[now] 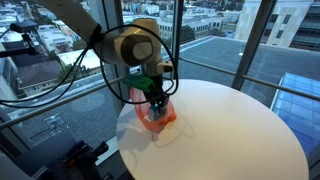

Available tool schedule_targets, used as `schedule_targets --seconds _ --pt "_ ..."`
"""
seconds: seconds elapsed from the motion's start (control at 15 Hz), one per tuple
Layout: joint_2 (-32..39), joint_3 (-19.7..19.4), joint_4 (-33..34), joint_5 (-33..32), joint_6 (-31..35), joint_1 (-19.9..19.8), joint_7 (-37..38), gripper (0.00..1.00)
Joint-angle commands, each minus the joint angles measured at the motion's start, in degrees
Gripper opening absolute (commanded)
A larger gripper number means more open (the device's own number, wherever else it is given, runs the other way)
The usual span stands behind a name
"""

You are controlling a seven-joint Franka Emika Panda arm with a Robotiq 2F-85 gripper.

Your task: Take the blue box out of the plastic bag and put it on the table

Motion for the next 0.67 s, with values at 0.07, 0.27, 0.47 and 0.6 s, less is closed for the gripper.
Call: schedule_targets --seconds 0.07,0.27,0.47,0.6 --pt "-4.8 -0.9 -1.6 3.4 0.8 -2.0 -3.0 0.18" --pt "-5.7 -2.1 -1.3 3.6 0.8 -3.5 -2.6 0.18" --pt "-4.9 -3.6 -0.7 3.5 1.3 -5.3 -2.2 0.18" --pt "-3.6 -4.7 -0.2 3.7 2.6 -6.5 -2.1 0.18"
